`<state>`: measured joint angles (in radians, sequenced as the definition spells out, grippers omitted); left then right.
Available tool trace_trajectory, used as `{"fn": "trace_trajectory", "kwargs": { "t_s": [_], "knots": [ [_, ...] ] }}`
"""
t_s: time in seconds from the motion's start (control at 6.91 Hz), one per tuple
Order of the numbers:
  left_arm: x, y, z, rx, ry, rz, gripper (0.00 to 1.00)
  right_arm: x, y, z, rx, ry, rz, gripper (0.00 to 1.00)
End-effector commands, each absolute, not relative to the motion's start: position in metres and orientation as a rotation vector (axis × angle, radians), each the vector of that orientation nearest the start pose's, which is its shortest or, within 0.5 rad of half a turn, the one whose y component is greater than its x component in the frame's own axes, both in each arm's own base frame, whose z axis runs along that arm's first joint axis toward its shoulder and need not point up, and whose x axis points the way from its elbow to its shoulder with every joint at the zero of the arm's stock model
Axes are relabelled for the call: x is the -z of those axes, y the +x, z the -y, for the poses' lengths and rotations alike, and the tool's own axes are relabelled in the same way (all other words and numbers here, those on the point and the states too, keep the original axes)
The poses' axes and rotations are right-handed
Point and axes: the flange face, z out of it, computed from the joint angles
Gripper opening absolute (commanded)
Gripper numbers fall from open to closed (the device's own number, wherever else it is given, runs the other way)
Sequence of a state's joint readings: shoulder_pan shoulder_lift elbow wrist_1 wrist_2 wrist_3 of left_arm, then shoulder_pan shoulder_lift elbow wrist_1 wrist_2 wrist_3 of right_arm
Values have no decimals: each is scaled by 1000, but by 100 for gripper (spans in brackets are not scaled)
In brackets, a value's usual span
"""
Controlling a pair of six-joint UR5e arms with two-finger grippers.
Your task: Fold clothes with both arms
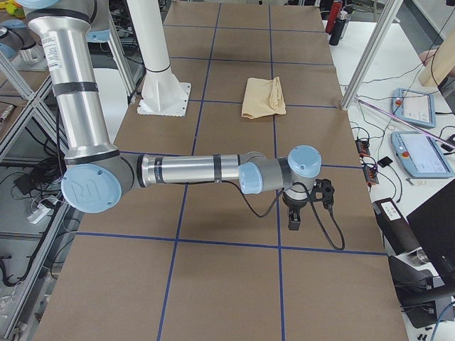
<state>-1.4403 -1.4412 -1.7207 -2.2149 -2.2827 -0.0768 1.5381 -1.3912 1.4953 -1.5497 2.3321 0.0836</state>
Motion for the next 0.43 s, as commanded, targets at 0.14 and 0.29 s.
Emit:
{"fn": "trace_trajectory", "kwargs": {
  "t_s": [0.14, 0.29],
  "knots": [
    [-585, -18, 472, -261, 476, -747, 100, -594, 59, 528, 29, 22, 759, 100],
    [-586, -18, 473, -261, 467, -747, 100, -596, 57, 528, 28, 14, 764, 100]
  ]
}}
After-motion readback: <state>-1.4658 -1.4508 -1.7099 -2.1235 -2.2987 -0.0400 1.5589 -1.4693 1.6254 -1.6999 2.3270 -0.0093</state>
